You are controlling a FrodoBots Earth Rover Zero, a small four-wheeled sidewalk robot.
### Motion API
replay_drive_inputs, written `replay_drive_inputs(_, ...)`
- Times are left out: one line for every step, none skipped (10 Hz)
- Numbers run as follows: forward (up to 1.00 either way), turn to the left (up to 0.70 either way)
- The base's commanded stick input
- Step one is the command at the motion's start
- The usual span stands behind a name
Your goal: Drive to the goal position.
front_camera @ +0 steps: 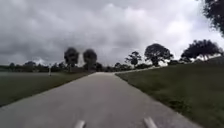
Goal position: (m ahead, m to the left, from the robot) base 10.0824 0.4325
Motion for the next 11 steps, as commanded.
replay_drive_inputs(0.70, 0.00)
replay_drive_inputs(0.70, -0.13)
replay_drive_inputs(0.70, -0.27)
replay_drive_inputs(0.70, -0.17)
replay_drive_inputs(0.70, 0.00)
replay_drive_inputs(0.70, 0.00)
replay_drive_inputs(0.70, 0.00)
replay_drive_inputs(0.70, 0.00)
replay_drive_inputs(0.70, 0.00)
replay_drive_inputs(0.70, 0.00)
replay_drive_inputs(0.70, 0.00)
